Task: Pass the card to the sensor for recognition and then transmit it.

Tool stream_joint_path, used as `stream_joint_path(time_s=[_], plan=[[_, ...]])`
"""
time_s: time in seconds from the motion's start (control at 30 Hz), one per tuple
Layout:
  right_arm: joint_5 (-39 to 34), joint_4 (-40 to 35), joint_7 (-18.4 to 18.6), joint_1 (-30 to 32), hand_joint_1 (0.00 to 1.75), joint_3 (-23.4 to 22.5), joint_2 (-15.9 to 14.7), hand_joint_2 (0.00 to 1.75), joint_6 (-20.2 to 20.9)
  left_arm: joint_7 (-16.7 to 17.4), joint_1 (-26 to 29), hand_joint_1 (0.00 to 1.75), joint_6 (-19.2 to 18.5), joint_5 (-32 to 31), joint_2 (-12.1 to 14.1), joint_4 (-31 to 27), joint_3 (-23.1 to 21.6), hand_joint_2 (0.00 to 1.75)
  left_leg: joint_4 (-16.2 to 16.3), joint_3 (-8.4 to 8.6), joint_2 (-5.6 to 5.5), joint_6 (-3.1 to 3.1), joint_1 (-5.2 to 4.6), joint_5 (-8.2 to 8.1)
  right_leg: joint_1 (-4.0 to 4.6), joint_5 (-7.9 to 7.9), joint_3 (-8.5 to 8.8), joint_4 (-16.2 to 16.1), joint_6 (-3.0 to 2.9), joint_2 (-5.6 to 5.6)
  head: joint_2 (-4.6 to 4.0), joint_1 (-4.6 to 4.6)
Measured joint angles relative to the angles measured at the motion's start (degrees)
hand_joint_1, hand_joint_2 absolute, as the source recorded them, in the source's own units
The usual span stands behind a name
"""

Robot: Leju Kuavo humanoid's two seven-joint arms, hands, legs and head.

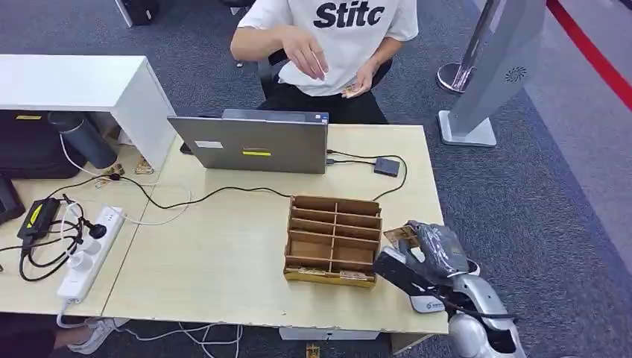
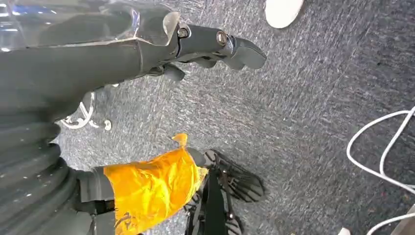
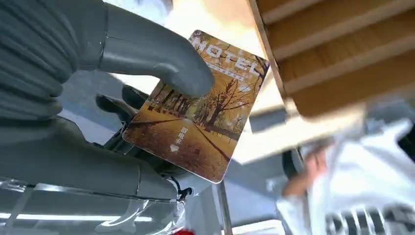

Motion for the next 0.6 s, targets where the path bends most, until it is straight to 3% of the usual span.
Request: stream_joint_path(time_s=[0.17,0.3,0.43,0.6], plan=[[1.05,-6.36,-1.88,0.46,1.75,-0.24,-0.17,1.75,-1.33,0.0,-0.01,0.0,-0.24,-0.13,-0.46,0.0,0.02,1.75,0.0,-0.02,0.0,0.0,0.0,0.0,0.0,0.0,0.01,0.0,0.0,0.01,0.0,0.0],[0.35,-7.6,-3.41,-3.0,1.75,1.71,-0.17,1.75,-0.04,-0.37,-0.04,0.0,-0.24,-1.23,-0.15,0.24,0.02,1.75,-0.01,-0.01,0.08,0.0,0.01,0.01,0.0,0.01,0.03,0.02,-0.01,0.04,0.0,0.0],[-5.67,-2.52,-5.29,-13.45,1.75,8.25,0.26,1.75,4.94,-2.36,-0.34,0.0,0.76,-3.37,2.2,3.52,0.0,1.75,-0.01,0.04,0.4,-0.11,0.02,0.09,0.01,0.14,-0.01,0.11,-0.16,0.37,0.0,-0.04],[-13.58,9.11,-5.16,-28.06,1.75,16.95,3.57,1.75,8.61,-4.28,-1.25,0.0,2.12,-5.12,5.49,8.57,-0.35,1.75,-0.02,0.08,0.36,-0.17,0.05,0.25,0.03,0.21,-0.06,0.16,-0.18,0.39,0.0,-0.02]])
